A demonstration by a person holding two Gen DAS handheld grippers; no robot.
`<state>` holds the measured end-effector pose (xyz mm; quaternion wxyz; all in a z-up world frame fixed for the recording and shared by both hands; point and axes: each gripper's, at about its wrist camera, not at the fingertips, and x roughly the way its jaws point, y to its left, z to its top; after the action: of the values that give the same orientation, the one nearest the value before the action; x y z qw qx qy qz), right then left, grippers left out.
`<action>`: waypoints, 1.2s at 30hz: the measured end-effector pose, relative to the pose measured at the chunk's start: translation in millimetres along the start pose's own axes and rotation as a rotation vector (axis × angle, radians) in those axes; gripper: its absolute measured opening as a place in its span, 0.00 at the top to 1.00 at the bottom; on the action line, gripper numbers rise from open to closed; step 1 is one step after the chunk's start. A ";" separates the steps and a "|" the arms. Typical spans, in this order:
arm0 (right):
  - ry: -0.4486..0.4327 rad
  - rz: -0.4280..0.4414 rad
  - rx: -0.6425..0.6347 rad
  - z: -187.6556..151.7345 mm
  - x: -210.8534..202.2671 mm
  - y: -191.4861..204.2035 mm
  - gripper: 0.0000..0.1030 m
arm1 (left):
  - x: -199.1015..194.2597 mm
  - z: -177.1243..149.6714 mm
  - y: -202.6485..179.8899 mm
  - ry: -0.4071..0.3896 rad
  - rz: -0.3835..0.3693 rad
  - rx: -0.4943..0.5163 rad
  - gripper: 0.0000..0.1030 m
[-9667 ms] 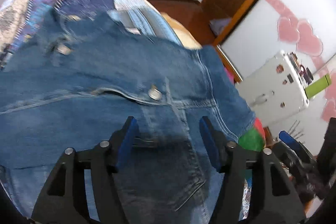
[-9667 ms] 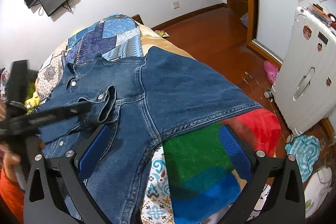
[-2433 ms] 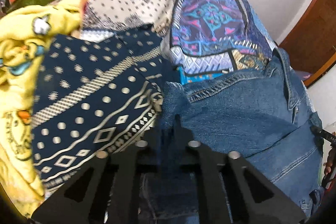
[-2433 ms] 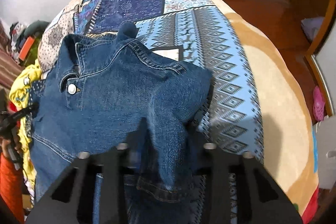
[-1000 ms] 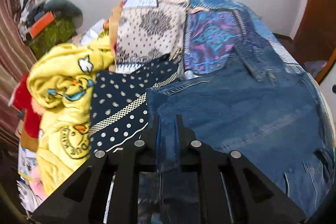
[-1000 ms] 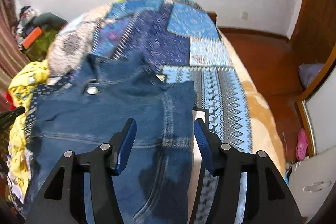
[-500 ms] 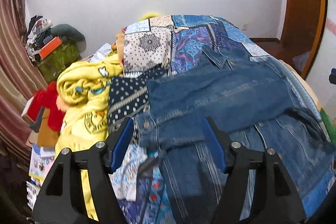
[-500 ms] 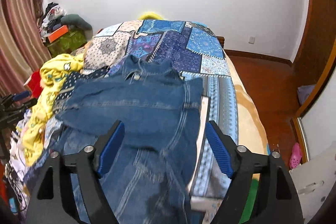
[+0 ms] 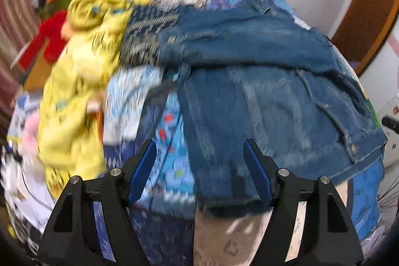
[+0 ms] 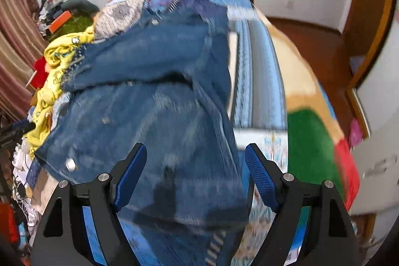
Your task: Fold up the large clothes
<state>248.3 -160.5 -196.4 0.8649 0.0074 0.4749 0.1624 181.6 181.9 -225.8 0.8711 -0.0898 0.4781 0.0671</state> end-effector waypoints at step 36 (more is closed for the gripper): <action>-0.046 0.156 0.103 -9.2 -8.7 -10.5 0.89 | -15.1 7.7 -14.0 -0.131 -0.191 -0.126 0.90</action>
<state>239.3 -174.3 -196.0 0.8586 0.0924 0.4608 0.2047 182.7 169.5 -207.8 0.8956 -0.1848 0.4041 0.0194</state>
